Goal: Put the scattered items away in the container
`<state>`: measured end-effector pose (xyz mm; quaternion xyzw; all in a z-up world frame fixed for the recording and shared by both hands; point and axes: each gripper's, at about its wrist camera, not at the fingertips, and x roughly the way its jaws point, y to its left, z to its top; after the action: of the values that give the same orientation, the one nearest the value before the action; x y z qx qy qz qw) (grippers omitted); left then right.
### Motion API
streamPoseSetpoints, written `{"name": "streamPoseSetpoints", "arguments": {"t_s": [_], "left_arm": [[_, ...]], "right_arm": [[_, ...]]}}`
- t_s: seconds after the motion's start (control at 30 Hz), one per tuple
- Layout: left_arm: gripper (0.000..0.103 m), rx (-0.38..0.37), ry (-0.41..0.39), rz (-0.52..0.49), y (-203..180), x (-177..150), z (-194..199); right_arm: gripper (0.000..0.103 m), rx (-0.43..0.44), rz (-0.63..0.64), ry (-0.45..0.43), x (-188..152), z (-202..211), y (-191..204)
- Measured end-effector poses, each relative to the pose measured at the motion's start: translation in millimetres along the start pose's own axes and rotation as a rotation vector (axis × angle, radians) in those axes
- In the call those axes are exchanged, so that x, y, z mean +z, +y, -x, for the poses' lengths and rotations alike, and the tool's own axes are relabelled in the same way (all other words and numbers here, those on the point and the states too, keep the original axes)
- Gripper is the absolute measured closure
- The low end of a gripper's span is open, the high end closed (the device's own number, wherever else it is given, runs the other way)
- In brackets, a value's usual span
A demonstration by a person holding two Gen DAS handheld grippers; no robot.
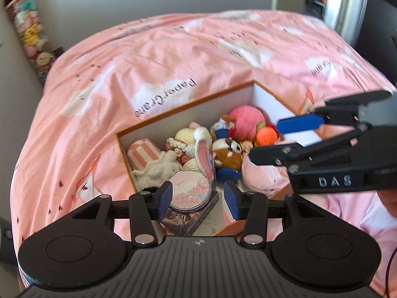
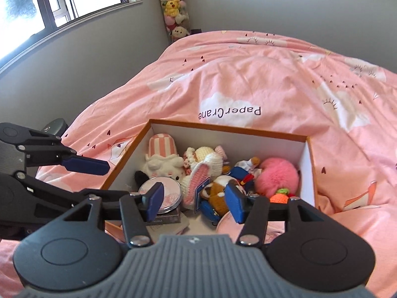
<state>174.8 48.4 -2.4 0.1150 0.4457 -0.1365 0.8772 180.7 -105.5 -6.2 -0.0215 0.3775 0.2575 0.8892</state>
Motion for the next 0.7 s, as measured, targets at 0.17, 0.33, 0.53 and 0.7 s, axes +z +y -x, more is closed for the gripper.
{"name": "streamPoseSetpoints", "arguments": {"t_s": [0.17, 0.33, 0.53, 0.7], "left_arm": [[0.038, 0.09, -0.047, 0.051, -12, -7, 19], [0.029, 0.156, -0.098, 0.11, -18, -14, 38], [0.021, 0.214, -0.171, 0.168, -26, -22, 59], [0.02, 0.235, -0.209, 0.232, -33, -33, 69]], "right_arm": [[0.037, -0.042, 0.02, -0.053, -8, 21, 5], [0.032, -0.091, 0.04, -0.107, -15, 42, 12], [0.029, -0.112, -0.004, -0.15, -24, 63, 14], [0.026, -0.147, -0.021, -0.174, -34, 74, 19]]}}
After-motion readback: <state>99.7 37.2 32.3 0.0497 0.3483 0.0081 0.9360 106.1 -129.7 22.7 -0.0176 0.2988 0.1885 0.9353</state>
